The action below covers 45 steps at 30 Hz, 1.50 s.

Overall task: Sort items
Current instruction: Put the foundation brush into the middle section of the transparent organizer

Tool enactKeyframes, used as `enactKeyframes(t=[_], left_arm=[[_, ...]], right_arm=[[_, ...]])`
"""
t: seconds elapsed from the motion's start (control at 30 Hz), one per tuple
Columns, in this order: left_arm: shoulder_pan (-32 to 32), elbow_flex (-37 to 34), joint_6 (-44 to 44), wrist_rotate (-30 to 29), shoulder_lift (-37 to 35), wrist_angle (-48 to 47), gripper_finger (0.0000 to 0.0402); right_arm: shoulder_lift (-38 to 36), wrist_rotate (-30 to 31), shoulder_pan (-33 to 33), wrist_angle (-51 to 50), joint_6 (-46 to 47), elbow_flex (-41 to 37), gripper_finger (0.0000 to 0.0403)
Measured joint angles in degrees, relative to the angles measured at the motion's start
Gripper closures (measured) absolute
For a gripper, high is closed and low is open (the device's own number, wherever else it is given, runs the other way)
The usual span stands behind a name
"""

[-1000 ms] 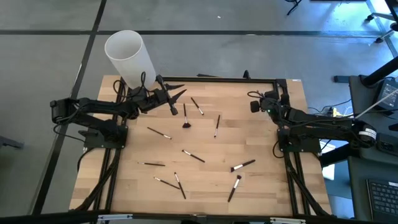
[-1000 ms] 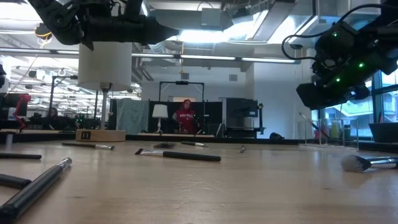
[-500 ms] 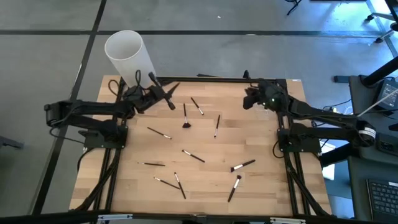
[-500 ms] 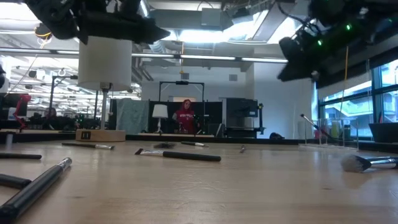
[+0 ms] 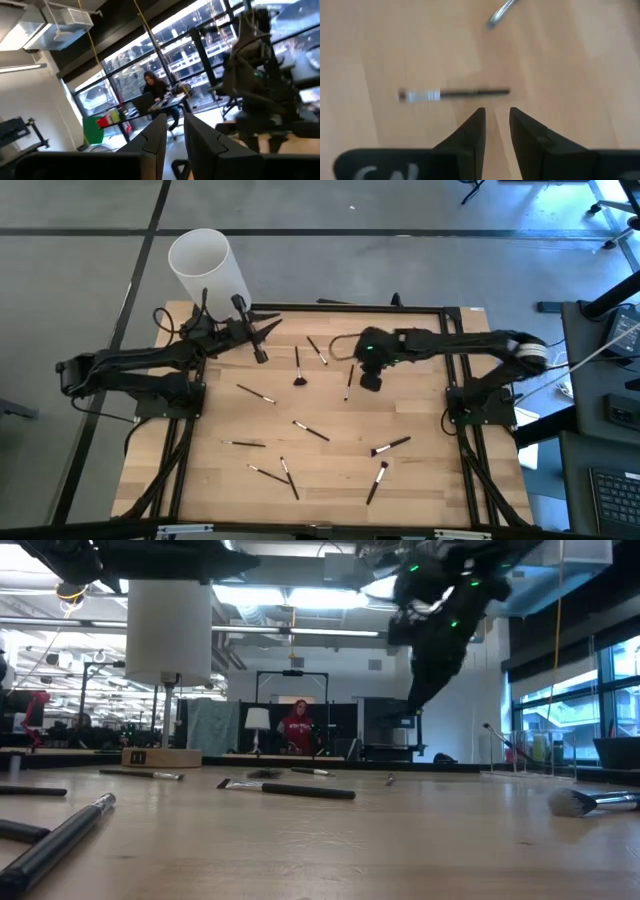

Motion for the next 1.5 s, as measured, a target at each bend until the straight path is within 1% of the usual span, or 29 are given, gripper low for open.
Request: enactKeyframes(t=[0.17,0.33,0.47,0.63,0.8,0.9,1.1,1.27,1.5], left_arm=[[-0.02,-0.01,1.88,-4.96,1.29,-0.13,0.0341],[0.00,-0.01,3.99,-10.64,2.38,-1.45,0.0341],[0.00,-0.01,4.19,-13.05,3.07,-1.59,0.0339],[-0.02,-0.01,4.15,-12.82,3.07,-1.98,0.0341],[-0.02,-0.01,4.44,-12.77,3.06,-1.88,0.0339],[-0.02,-0.01,4.43,-12.74,3.06,-1.58,0.0339],[-0.02,-0.01,4.42,-12.67,3.06,-1.53,0.0342],[-0.02,-0.01,4.44,-12.67,3.06,-1.54,0.0342],[-0.03,-0.02,4.56,-12.64,3.06,-1.53,0.0343]], right_arm=[[9.70,0.05,1.71,-9.20,-14.20,9.73,0.0314],[16.52,-0.11,4.18,-10.11,-25.43,15.99,0.0314],[20.44,-0.02,6.47,-11.80,-33.29,18.64,0.0314],[23.43,0.32,9.04,-15.24,-41.07,19.29,0.0315],[24.64,4.59,10.54,-14.15,-43.31,19.31,0.0314],[24.71,4.93,10.56,-13.98,-43.95,19.31,0.0315],[24.73,3.62,10.21,-13.86,-46.38,19.31,0.0315],[25.42,0.49,9.49,-11.51,-47.00,19.38,0.0315],[27.38,0.36,8.91,-12.50,-48.15,19.40,0.0315]])
